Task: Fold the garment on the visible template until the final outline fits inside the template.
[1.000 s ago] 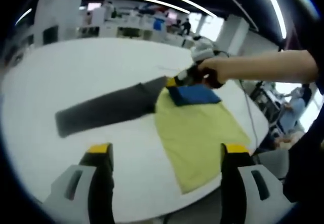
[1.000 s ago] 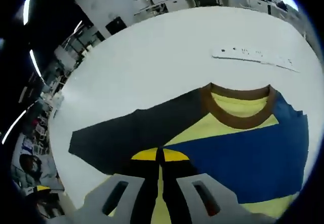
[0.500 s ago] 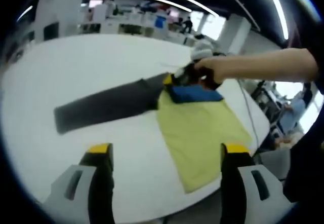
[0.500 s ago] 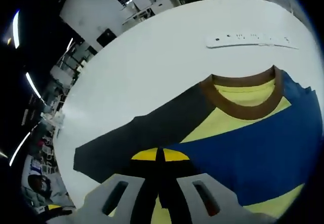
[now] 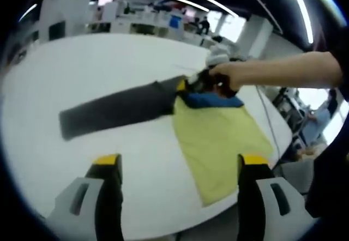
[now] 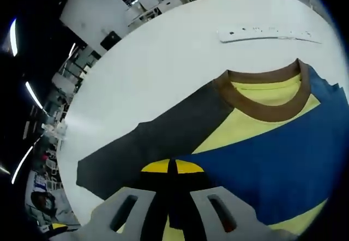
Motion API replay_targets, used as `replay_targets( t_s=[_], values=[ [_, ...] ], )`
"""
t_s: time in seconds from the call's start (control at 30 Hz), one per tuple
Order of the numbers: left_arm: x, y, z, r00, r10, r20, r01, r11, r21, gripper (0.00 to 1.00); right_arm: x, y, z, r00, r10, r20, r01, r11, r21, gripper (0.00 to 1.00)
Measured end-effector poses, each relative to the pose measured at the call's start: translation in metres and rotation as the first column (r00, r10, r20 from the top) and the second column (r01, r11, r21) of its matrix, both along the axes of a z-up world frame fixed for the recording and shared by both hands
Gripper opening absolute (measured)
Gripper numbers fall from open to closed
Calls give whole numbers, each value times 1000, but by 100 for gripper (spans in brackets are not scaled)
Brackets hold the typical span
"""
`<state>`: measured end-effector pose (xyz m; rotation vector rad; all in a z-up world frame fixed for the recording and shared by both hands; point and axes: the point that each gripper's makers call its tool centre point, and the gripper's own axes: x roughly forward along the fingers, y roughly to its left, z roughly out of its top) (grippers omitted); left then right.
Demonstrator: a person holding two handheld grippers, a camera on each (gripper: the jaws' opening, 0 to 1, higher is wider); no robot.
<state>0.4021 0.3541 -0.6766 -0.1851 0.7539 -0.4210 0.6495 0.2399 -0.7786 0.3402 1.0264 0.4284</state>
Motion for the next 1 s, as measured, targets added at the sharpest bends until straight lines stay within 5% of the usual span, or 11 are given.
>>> replay_targets(
  t_s=[0.73,1.0],
  values=[
    [0,-2,0,1000,-4,-4,4,1000,-1,83,-1,2,3,1000,11,20,-12,1000,14,4],
    [3,-3,9,1000,-9,10,9,1000,1,84,-5,16,21,997,42,58,-47,996,77,6]
  ],
)
